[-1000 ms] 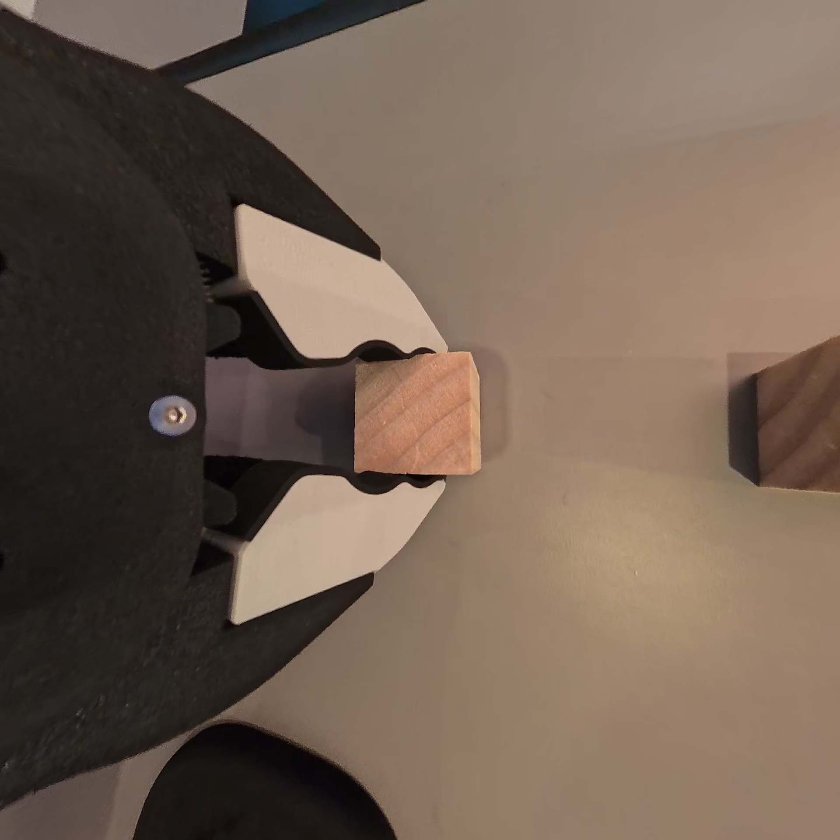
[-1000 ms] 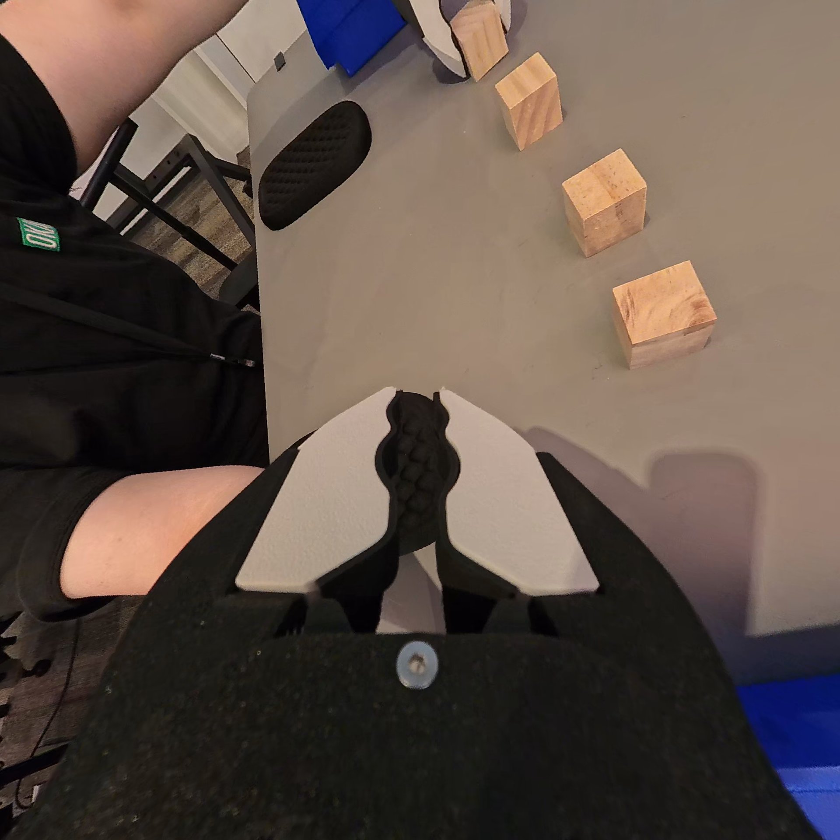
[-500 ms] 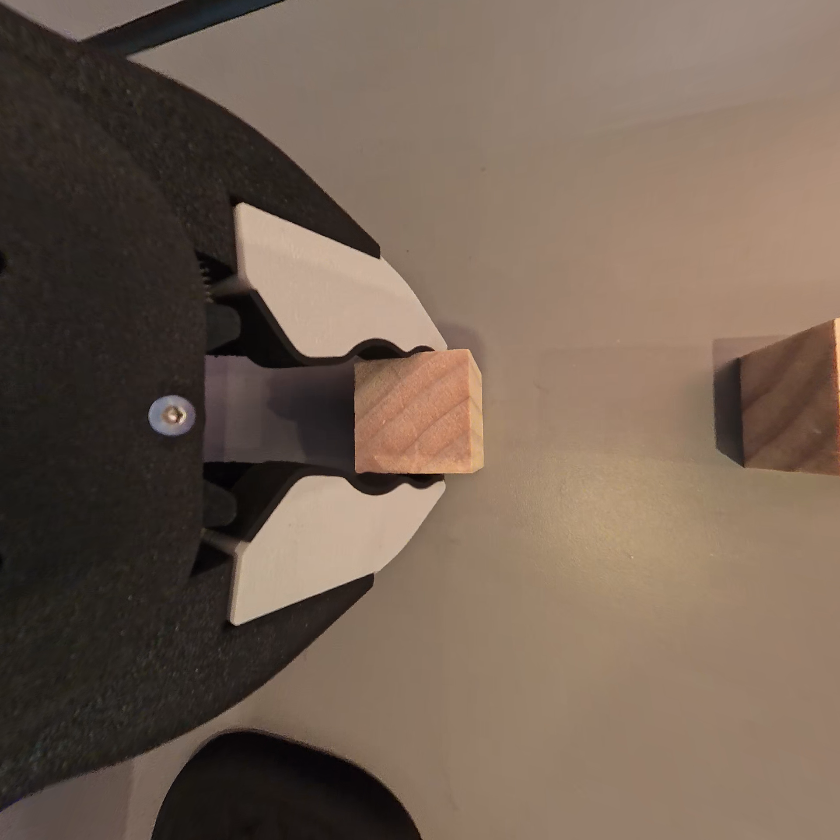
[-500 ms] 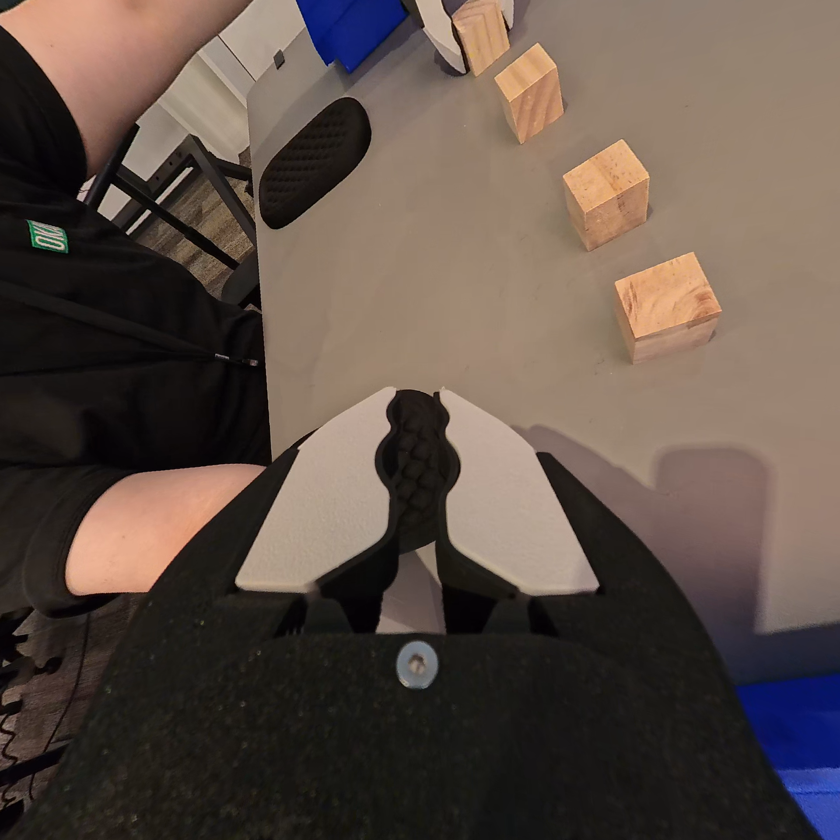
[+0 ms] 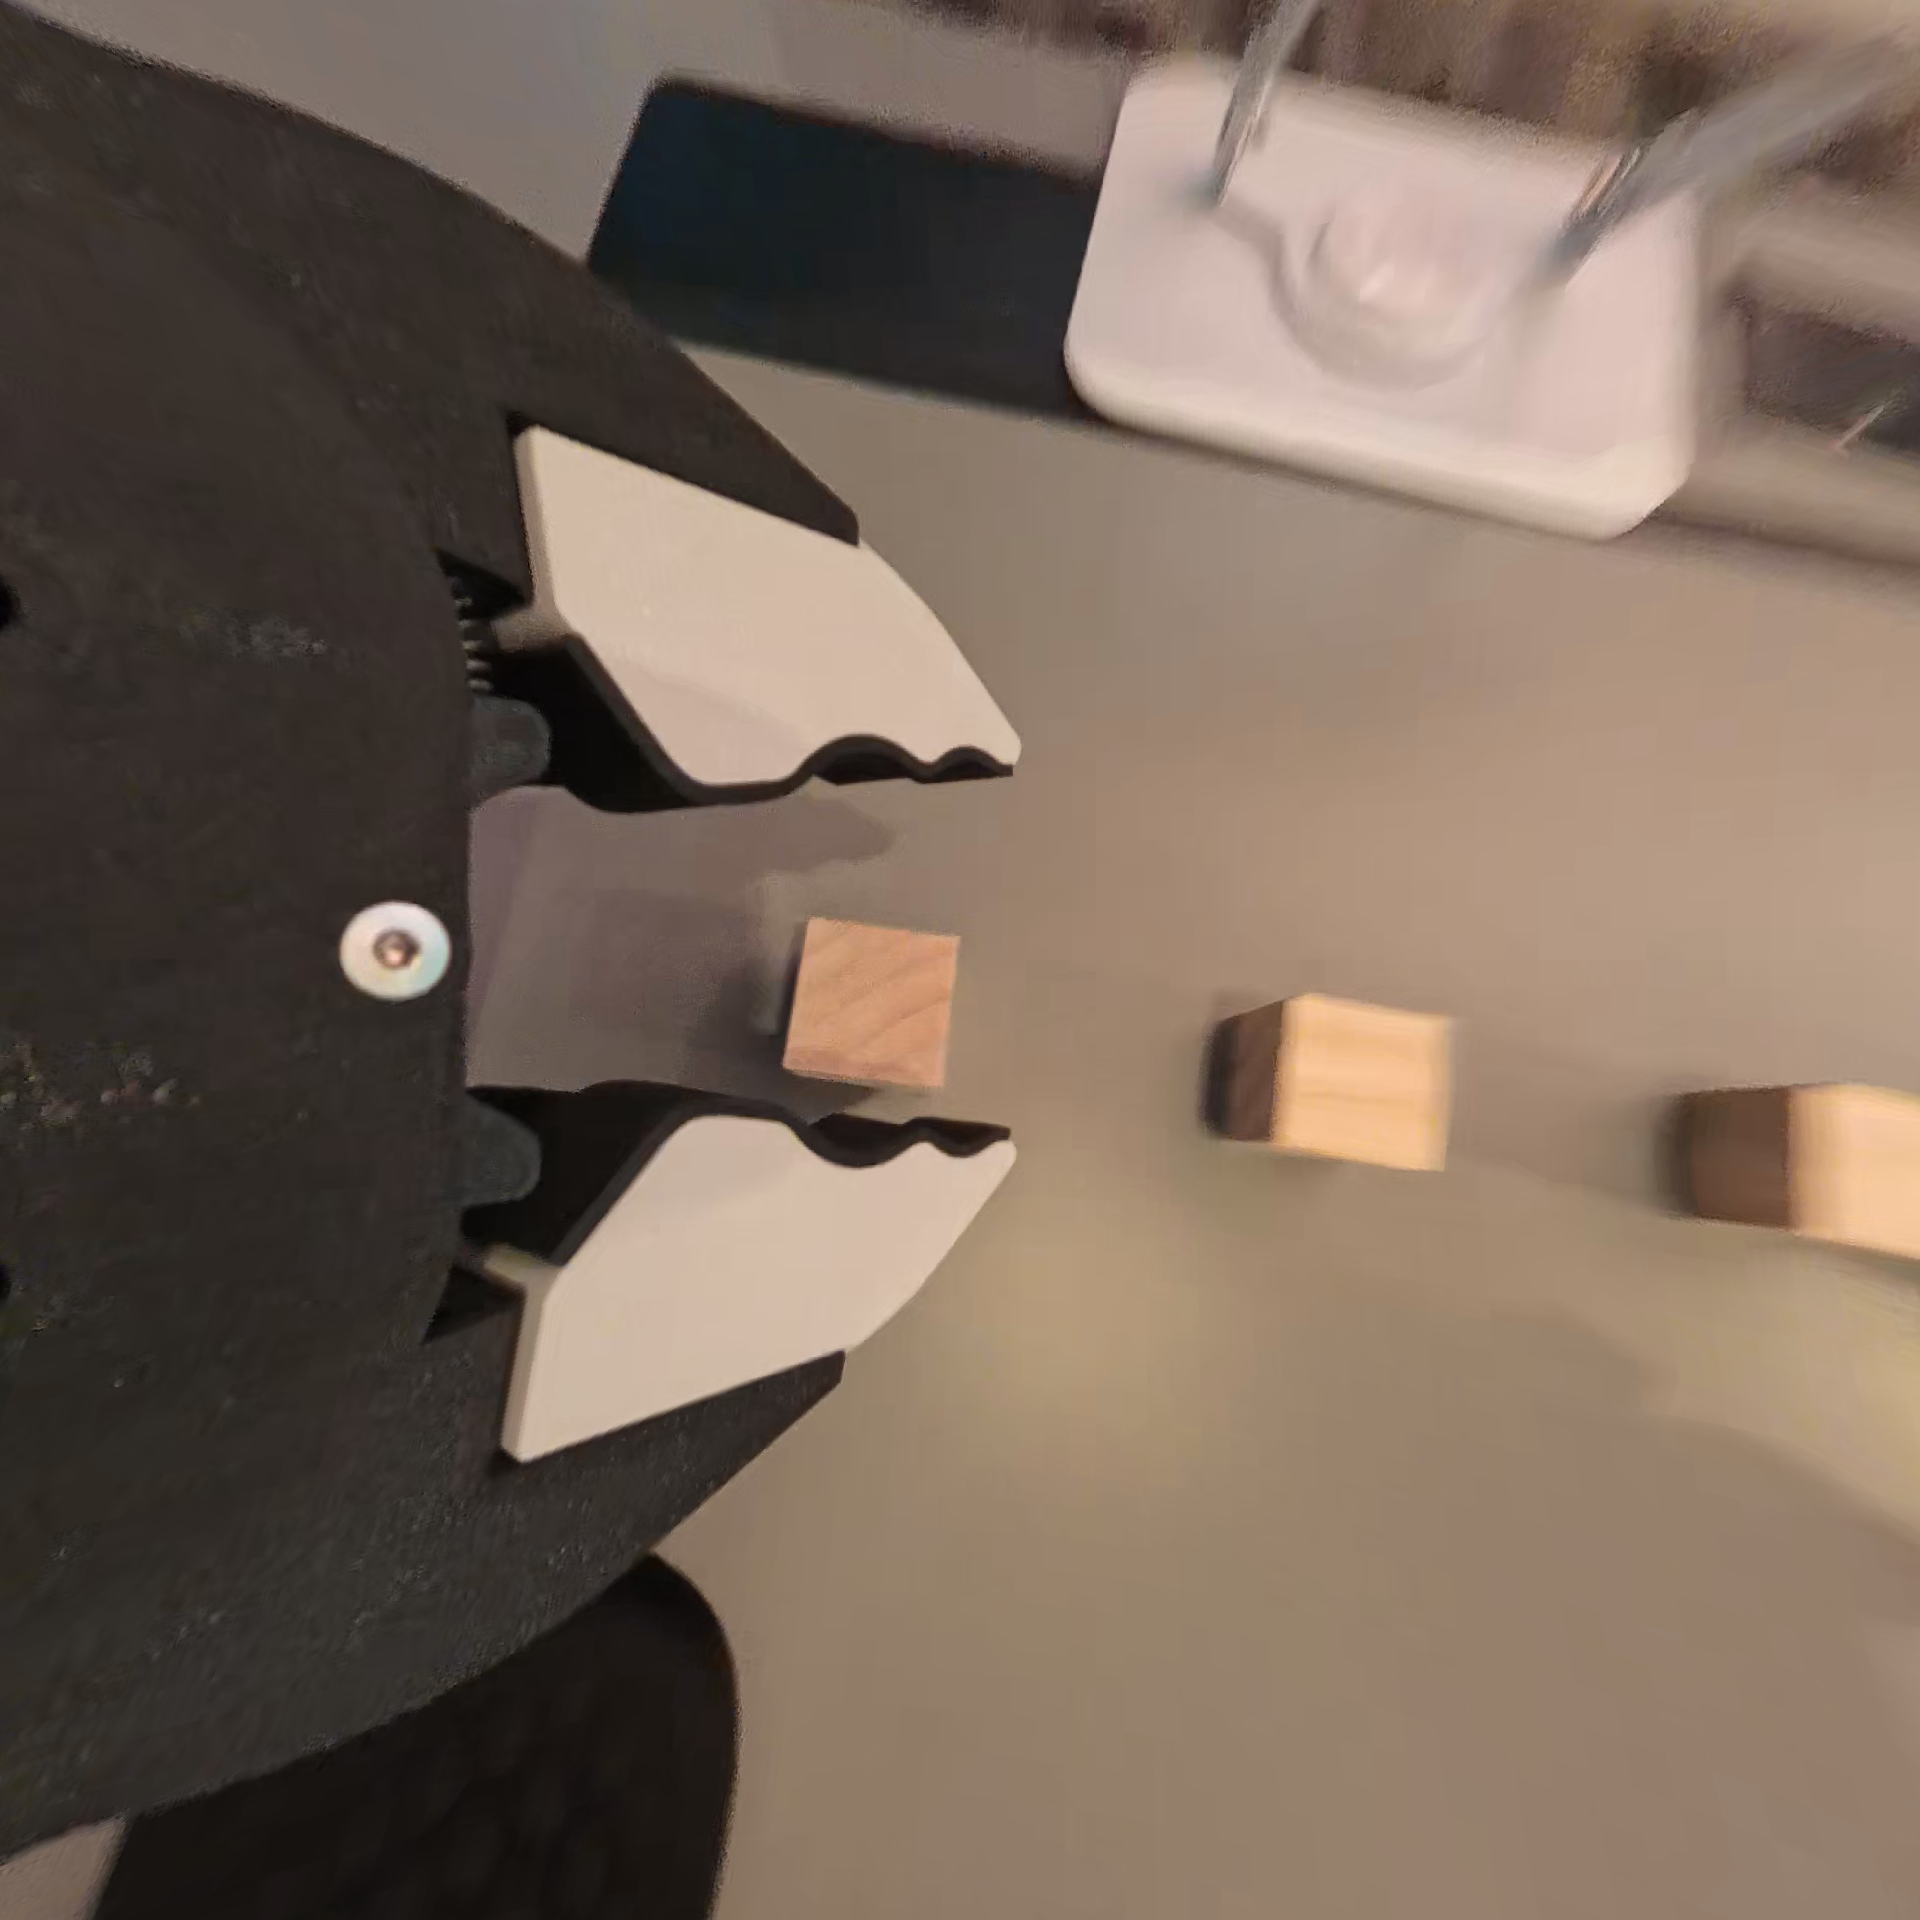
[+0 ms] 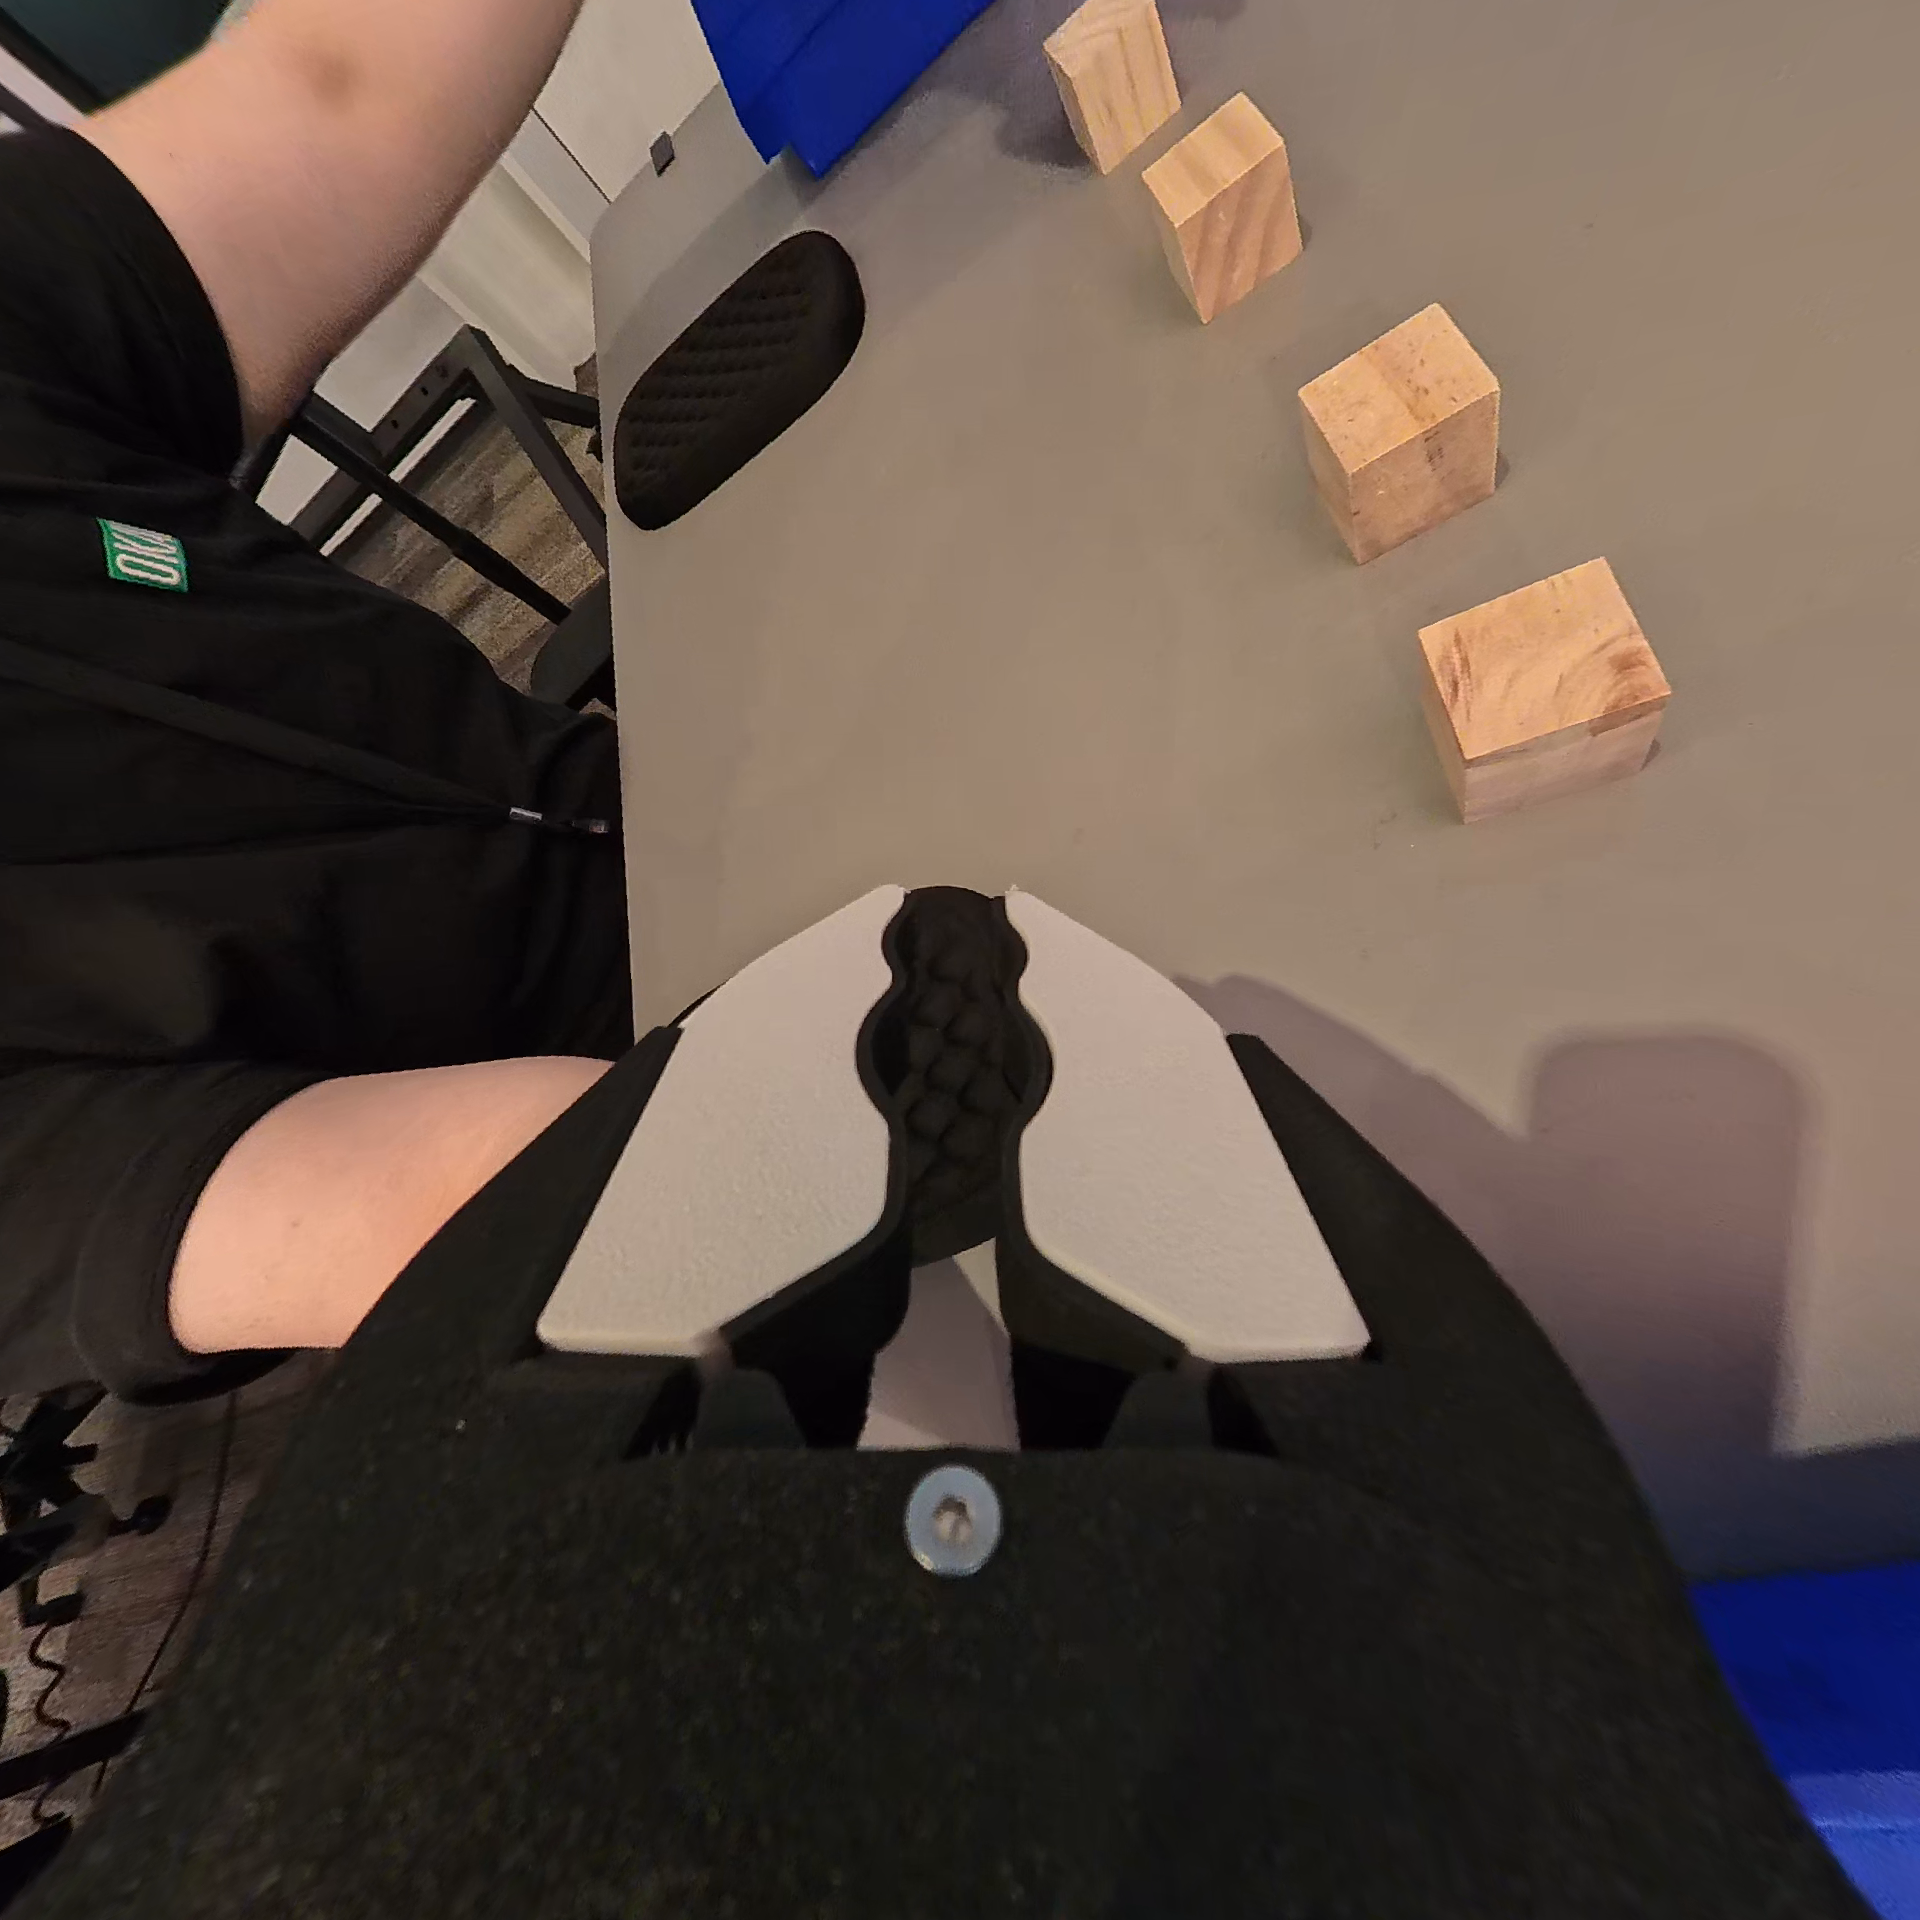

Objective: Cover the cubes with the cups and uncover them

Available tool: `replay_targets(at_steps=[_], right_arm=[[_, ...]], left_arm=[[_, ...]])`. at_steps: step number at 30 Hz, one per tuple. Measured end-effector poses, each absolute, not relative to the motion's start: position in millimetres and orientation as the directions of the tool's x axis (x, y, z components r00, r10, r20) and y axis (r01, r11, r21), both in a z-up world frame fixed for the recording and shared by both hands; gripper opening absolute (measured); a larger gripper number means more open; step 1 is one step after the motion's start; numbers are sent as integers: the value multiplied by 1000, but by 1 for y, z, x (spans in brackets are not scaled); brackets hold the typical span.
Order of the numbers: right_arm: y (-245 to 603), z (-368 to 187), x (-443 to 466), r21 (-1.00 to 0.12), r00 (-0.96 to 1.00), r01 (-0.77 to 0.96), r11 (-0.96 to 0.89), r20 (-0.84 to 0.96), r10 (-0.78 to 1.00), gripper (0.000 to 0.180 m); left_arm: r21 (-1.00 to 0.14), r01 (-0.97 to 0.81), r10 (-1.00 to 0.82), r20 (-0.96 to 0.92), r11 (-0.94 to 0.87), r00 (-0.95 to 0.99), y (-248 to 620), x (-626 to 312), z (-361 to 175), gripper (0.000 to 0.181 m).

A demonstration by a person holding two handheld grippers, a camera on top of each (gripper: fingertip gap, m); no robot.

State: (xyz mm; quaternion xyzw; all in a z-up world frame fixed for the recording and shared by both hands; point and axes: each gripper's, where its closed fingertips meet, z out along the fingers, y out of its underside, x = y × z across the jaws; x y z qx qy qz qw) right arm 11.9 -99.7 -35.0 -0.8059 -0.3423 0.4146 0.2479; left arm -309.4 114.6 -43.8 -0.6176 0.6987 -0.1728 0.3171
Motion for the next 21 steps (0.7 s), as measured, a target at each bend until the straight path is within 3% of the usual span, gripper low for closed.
replay_targets(at_steps=[4,8,11,14,18,21], right_arm=[[-101,-31,11,-700,412,346,-624,-485,772,13],[-101,-30,8,-701,404,360,-615,-477,780,13],[-100,-31,7,-693,404,368,-620,-481,778,13],[-100,-32,7,-686,412,367,-628,-485,771,13],[-100,-33,8,-683,418,366,-632,-487,767,13],[-100,-34,8,-677,423,365,-639,-491,762,13]], left_arm=[[-884,-456,-961,-206,103,184,114,-336,67,59],[-919,-392,-909,-196,39,369,129,-402,117,36],[-838,-545,-817,-286,-41,501,152,-462,114,25],[-653,-742,-720,-442,-150,535,173,-527,92,16],[-441,-828,-752,-396,-347,527,176,-574,50,17],[-357,-850,-773,-378,-386,510,179,-583,30,18]])
